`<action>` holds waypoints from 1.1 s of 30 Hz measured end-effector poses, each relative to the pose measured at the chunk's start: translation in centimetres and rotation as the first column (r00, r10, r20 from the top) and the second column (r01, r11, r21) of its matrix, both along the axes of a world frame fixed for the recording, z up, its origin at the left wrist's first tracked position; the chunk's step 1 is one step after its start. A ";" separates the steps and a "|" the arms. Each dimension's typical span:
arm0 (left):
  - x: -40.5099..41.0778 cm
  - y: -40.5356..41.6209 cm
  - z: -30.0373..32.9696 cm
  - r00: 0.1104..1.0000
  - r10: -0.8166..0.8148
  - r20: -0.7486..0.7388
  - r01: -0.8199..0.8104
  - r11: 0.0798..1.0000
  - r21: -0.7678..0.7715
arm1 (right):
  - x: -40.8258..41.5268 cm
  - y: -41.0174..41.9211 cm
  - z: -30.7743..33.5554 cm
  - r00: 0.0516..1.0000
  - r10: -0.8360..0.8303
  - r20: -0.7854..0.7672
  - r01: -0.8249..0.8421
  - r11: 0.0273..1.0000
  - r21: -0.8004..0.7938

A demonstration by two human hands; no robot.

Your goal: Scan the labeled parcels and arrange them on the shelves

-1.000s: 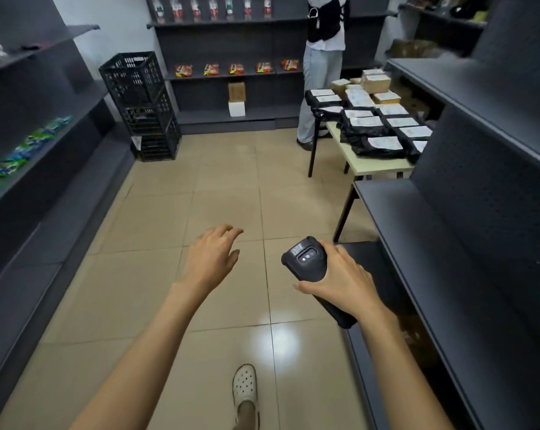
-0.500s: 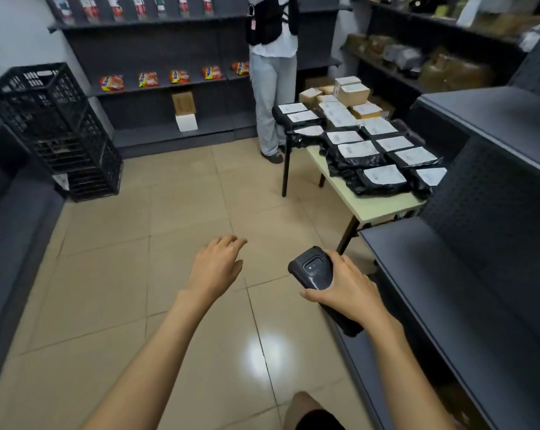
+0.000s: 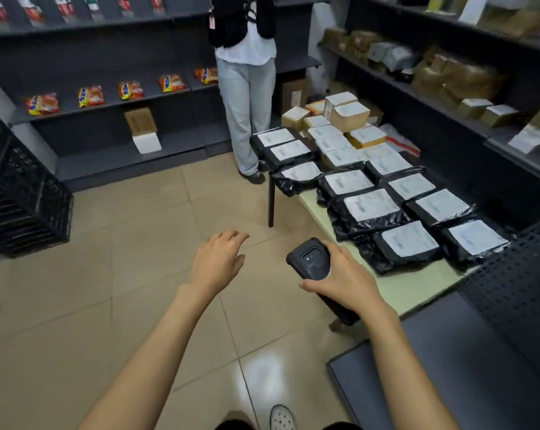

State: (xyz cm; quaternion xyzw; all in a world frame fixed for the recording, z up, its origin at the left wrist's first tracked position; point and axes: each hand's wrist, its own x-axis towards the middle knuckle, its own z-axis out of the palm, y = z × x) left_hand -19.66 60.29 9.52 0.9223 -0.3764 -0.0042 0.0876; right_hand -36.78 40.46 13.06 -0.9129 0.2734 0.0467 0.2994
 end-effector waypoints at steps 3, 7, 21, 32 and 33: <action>6.5 -2.9 -0.3 1.000 -0.021 -0.011 0.021 1.000 0.013 | 5.8 -2.0 -0.5 1.000 0.013 -0.013 -0.012 1.000 0.015; 15.2 -7.9 -1.1 0.996 -0.087 -0.015 0.087 0.995 0.044 | 13.7 -5.2 -1.8 0.998 -0.037 -0.048 0.038 0.999 0.015; 40.3 -31.3 -2.0 0.889 -0.455 -0.046 0.456 0.890 0.014 | 33.8 -19.6 -2.3 0.908 -0.409 -0.088 0.414 0.909 0.050; 45.0 -52.7 -5.1 0.789 -0.606 -0.102 0.610 0.793 0.002 | 39.1 -36.0 -5.0 0.836 -0.531 -0.136 0.543 0.836 0.076; 45.5 -54.9 -5.3 0.792 -0.602 -0.101 0.606 0.796 0.005 | 39.5 -37.6 -5.0 0.830 -0.538 -0.146 0.550 0.833 0.059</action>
